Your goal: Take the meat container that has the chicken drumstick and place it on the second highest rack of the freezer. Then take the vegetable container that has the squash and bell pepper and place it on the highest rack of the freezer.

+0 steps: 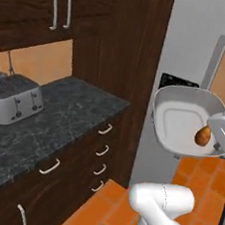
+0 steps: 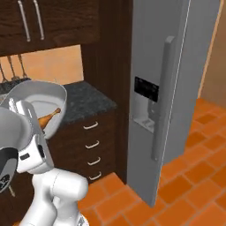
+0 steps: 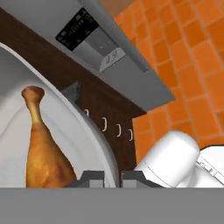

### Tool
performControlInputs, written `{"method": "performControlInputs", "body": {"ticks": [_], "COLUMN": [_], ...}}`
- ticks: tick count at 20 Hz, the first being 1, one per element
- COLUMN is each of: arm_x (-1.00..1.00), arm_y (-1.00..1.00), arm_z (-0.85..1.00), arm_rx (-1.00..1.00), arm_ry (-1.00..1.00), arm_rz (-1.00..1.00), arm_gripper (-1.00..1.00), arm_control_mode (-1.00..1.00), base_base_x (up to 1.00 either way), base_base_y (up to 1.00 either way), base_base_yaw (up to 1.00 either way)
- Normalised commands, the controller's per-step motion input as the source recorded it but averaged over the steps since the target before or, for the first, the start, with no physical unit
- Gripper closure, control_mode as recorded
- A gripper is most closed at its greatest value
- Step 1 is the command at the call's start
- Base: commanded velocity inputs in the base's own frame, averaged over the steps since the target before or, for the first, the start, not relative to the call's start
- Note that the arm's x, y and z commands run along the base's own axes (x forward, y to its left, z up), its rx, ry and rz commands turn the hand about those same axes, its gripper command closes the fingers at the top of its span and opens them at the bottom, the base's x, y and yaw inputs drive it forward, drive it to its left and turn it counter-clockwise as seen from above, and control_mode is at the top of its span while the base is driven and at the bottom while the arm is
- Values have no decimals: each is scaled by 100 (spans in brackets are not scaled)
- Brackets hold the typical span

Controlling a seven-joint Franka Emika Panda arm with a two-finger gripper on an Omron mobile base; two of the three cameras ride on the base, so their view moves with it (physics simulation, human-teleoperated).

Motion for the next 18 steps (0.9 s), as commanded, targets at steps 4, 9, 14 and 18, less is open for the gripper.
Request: {"method": "performControlInputs", "body": {"ticks": [4,9,14,18], "arm_x": [0,0,0,0], "arm_y": [0,0,0,0], "arm_z": [0,0,0,0], "arm_rx": [0,0,0,0], "arm_ry": [0,0,0,0], "arm_rz": [0,0,0,0], "arm_gripper": [100,100,100,100], "arm_control_mode": [100,100,100,100], "base_base_x": [-29,-1,62,98], "base_base_y": [-3,-41,-48,-46], "base_base_yaw": [-89,-75,-44,-6]}}
